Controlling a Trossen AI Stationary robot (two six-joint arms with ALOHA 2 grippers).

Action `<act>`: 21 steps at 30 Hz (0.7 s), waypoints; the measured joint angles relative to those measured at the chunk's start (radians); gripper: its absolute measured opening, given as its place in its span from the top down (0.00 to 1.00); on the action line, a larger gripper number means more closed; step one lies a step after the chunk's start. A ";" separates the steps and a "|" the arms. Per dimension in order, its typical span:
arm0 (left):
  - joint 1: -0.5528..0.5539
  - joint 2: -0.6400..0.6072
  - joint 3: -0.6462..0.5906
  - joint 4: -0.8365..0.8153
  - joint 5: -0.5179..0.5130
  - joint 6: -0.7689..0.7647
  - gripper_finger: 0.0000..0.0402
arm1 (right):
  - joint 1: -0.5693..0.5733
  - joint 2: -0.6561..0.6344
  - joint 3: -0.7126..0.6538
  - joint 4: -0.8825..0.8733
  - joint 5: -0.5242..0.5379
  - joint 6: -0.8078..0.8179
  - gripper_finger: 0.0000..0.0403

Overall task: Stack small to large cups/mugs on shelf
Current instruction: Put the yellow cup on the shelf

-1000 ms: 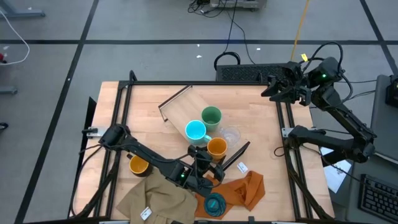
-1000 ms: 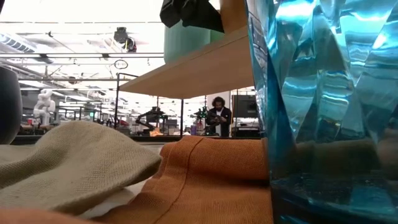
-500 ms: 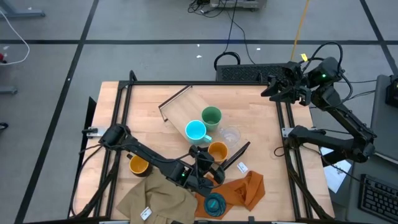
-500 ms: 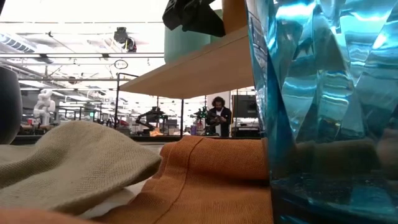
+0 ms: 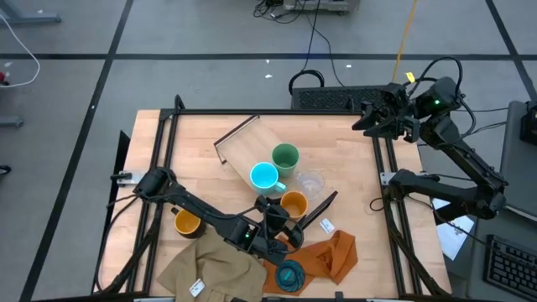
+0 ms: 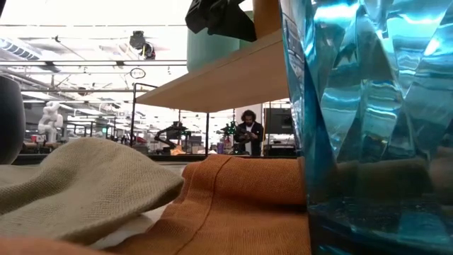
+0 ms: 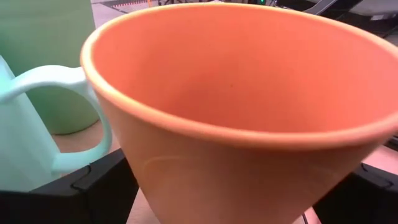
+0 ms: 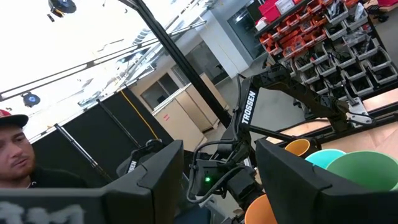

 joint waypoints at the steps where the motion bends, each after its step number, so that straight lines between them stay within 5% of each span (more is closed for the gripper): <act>1: 0.000 0.000 0.000 0.001 0.000 0.000 0.02 | 0.000 0.000 0.000 0.000 0.000 0.000 0.52; 21: -0.002 -0.006 0.000 0.006 0.003 0.046 0.02 | 0.000 0.000 0.000 0.000 0.000 0.003 0.52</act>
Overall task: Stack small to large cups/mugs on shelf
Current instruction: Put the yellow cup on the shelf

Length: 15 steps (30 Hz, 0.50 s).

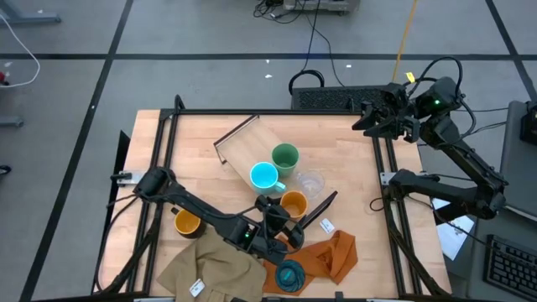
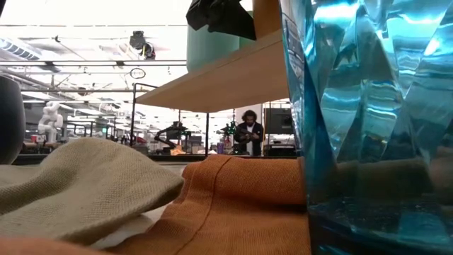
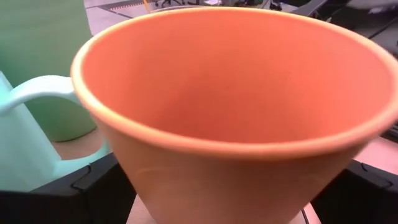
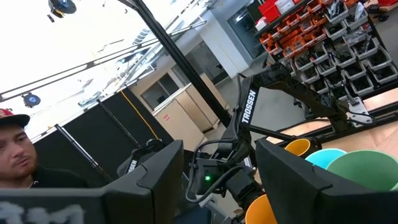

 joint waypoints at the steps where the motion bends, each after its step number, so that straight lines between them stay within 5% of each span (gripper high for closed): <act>1: 0.000 -0.003 0.000 -0.004 0.006 0.008 0.02 | 0.000 0.000 0.000 0.000 0.000 0.000 0.52; 15: 0.000 -0.016 -0.001 -0.001 0.007 0.016 0.02 | 0.000 0.000 0.000 0.000 0.000 0.000 0.52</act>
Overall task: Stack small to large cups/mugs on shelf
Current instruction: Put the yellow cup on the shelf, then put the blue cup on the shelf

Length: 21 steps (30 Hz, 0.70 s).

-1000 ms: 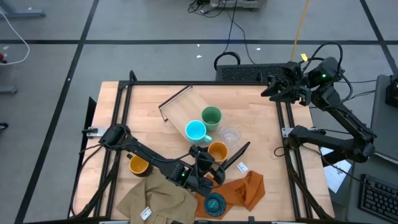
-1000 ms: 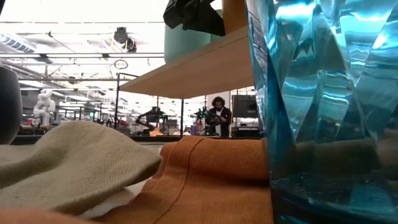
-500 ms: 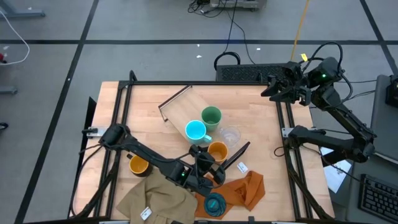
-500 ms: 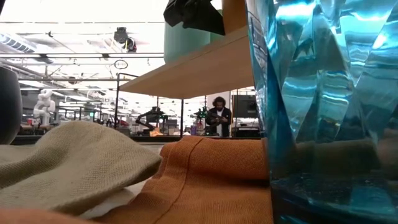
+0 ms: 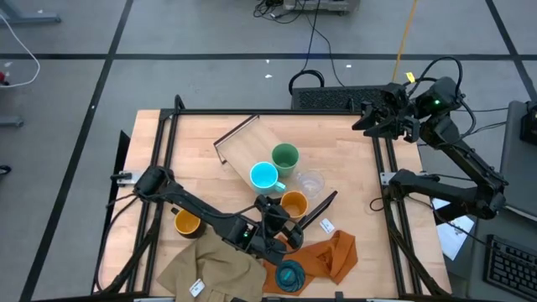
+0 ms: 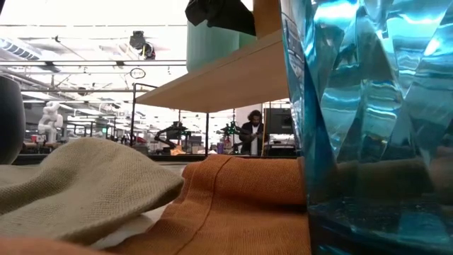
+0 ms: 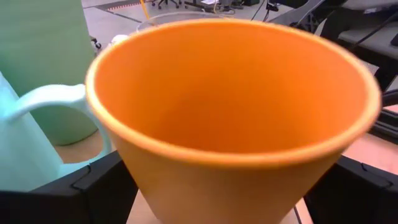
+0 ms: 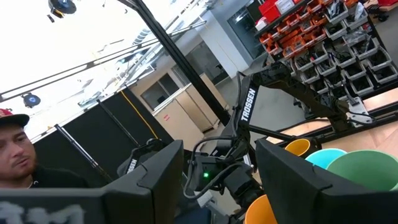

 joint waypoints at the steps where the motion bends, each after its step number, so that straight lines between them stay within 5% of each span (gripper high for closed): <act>1: 0.000 0.000 0.000 -0.004 0.001 -0.002 0.02 | 0.000 0.000 0.000 0.000 0.000 0.000 0.52; 21: -0.048 -0.013 0.000 -0.097 0.022 -0.064 0.02 | 0.000 0.000 0.000 0.000 0.000 -0.001 0.52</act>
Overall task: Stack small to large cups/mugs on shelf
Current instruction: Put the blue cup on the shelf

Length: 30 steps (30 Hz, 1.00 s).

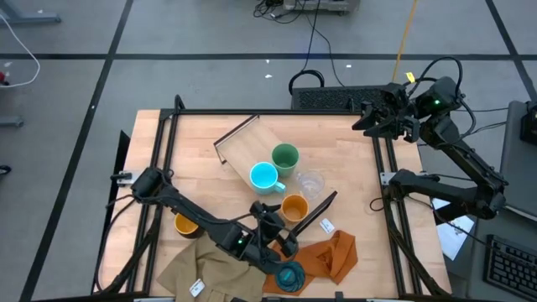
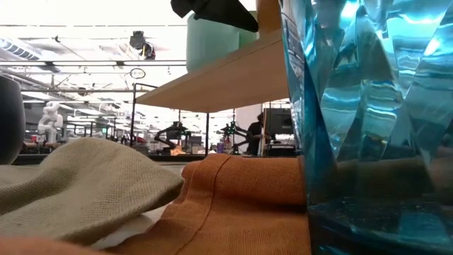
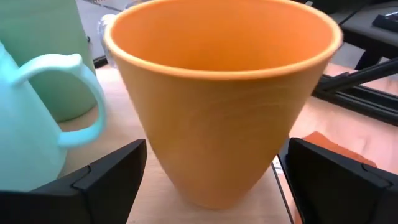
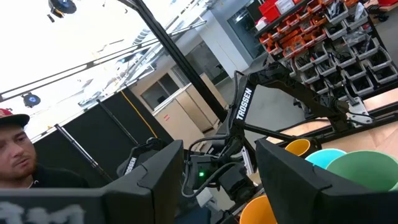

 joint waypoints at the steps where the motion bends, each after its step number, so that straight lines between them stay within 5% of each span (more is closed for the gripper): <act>1: -0.003 0.000 0.000 -0.005 -0.003 0.001 0.02 | 0.000 0.000 0.000 0.000 0.000 0.000 0.52; 24: -0.064 -0.054 0.000 -0.148 0.004 -0.158 0.02 | 0.000 0.001 0.000 0.001 0.000 -0.002 0.52; 30: -0.081 -0.087 0.000 -0.054 0.150 -0.235 0.02 | 0.000 0.002 0.000 0.000 0.000 -0.002 0.52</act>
